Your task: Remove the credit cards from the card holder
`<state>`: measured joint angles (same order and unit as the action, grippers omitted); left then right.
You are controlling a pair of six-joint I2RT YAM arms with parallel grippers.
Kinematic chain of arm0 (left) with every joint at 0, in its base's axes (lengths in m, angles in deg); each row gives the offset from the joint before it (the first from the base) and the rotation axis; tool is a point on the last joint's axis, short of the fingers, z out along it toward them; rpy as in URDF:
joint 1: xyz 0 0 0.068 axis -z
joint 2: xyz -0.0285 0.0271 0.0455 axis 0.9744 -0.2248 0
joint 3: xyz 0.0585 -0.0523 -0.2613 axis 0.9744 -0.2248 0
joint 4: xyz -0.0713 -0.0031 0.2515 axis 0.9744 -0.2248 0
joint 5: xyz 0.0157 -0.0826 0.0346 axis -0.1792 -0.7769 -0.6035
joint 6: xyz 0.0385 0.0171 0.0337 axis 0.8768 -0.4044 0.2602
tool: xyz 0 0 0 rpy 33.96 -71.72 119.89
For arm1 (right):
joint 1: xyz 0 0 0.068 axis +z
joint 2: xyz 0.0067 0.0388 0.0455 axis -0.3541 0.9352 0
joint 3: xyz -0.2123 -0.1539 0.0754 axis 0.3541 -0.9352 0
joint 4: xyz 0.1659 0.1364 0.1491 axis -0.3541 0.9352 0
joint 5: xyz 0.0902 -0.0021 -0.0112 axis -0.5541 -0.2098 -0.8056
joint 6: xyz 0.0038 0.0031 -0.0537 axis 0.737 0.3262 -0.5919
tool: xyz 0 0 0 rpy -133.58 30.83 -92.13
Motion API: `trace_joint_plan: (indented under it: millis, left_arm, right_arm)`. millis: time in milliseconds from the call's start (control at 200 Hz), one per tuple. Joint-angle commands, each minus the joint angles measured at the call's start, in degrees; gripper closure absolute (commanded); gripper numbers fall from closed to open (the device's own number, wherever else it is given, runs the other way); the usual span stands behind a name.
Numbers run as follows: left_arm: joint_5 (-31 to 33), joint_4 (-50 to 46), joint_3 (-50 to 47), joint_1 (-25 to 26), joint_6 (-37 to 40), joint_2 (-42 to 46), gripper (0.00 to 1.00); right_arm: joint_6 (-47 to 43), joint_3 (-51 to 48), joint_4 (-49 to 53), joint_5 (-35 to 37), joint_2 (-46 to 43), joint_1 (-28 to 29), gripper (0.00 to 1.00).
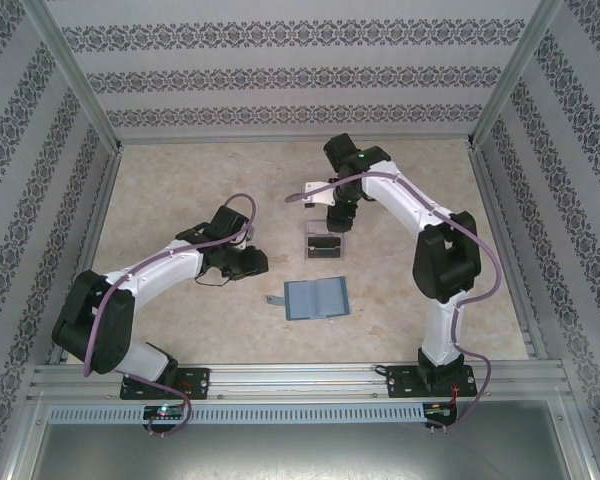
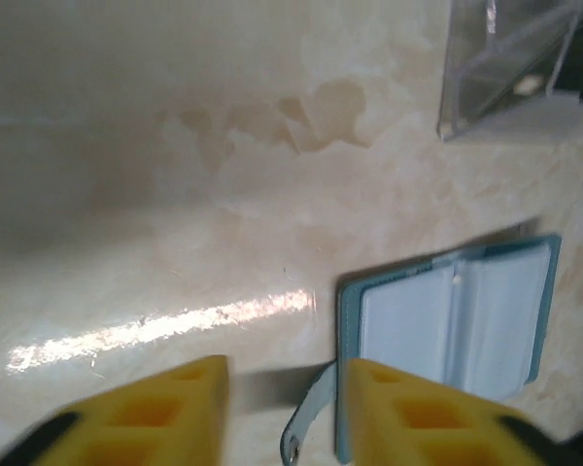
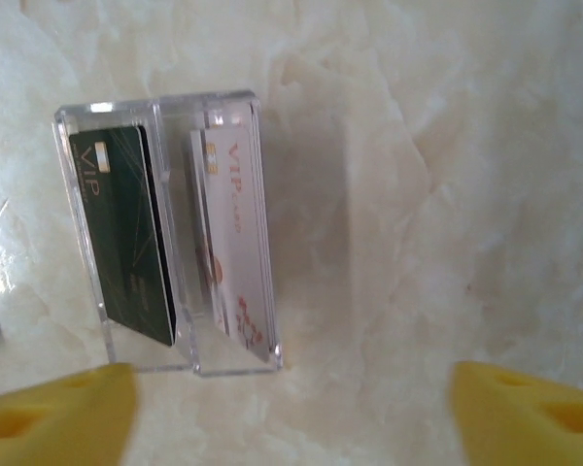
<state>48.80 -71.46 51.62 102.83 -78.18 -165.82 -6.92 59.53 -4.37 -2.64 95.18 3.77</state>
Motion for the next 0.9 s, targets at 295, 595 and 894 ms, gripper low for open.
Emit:
trace_joint_plan:
  millis: [295,595,894]
  left_arm:
    - [7.2,-1.7,6.1,-5.9,7.4,-5.1,0.0]
    - [20.9,0.3,3.1,-14.6,13.4,-1.5,0.0]
    - [40.9,9.1,-5.6,-20.0,19.1,7.7,0.0]
  right_arm:
    - [12.4,-24.6,-19.8,-2.3,-16.2,-5.5,0.02]
    - [34.6,-44.4,-44.1,0.1,-27.5,-13.7,0.02]
    - [54.1,-61.9,-71.6,6.4,-28.8,-19.4,0.02]
